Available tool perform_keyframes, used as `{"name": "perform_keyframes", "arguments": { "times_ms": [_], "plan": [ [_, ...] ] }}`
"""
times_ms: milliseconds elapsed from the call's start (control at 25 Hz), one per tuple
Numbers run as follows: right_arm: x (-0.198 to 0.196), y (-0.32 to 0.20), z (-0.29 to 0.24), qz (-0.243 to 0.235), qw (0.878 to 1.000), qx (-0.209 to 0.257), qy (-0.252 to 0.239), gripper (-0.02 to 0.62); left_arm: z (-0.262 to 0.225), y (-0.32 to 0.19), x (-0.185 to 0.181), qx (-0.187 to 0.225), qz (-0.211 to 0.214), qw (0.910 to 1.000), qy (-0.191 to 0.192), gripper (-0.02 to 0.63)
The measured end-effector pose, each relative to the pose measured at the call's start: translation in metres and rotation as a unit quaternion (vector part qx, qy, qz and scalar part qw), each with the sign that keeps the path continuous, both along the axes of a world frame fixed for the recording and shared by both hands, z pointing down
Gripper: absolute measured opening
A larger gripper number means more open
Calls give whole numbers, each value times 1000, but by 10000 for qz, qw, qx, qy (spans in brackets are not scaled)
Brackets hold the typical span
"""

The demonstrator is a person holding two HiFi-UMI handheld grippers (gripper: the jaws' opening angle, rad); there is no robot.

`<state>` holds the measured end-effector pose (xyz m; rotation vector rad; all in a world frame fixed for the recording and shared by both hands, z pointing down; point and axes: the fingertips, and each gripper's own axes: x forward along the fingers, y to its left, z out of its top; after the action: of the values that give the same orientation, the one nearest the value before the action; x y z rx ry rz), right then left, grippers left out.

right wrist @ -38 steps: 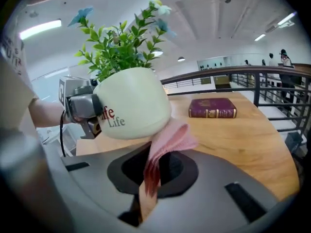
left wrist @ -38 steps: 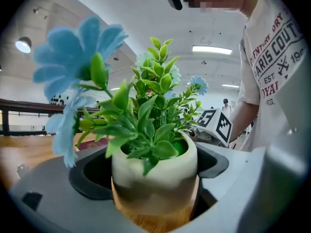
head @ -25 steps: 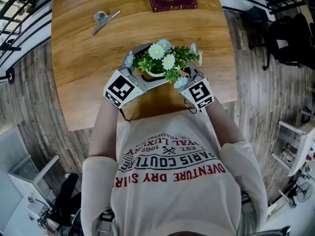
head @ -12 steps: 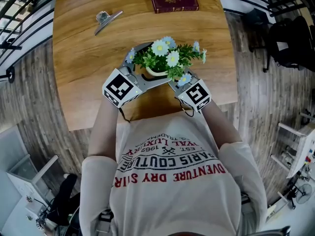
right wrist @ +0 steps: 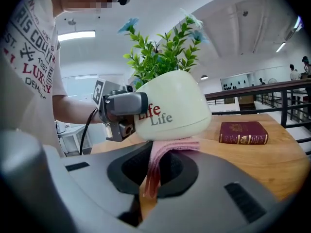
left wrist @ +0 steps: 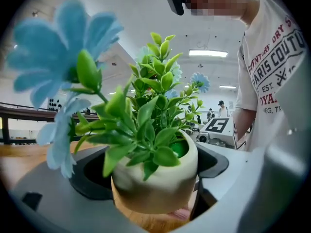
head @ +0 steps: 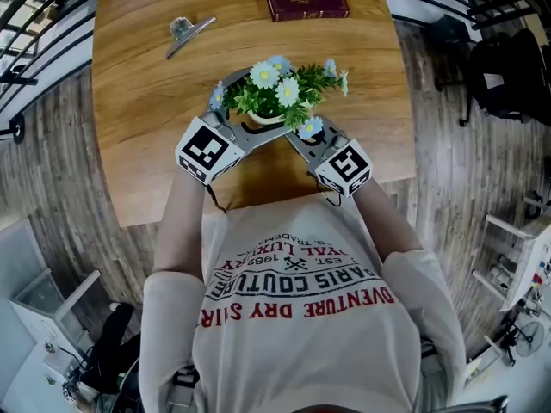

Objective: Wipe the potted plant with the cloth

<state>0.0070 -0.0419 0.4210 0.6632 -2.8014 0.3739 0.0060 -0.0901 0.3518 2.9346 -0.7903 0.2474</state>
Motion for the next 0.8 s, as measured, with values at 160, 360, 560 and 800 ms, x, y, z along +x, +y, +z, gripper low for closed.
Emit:
{"name": "perform_keyframes", "arguments": {
  "times_ms": [160, 360, 560, 800],
  "plan": [
    [10, -3, 4, 164, 9998, -115, -33, 37, 6, 0, -4, 34, -39, 9999, -131, 502],
    [29, -13, 13, 458, 9987, -168, 139, 37, 17, 6, -1, -30, 36, 9998, -199, 502],
    [46, -23, 19, 732, 9968, -210, 231, 37, 24, 10, 1, -126, 110, 9998, -142, 502],
    [59, -35, 26, 990, 9942, -280, 307, 37, 32, 10, 1, -65, 69, 9998, -173, 502]
  ]
}}
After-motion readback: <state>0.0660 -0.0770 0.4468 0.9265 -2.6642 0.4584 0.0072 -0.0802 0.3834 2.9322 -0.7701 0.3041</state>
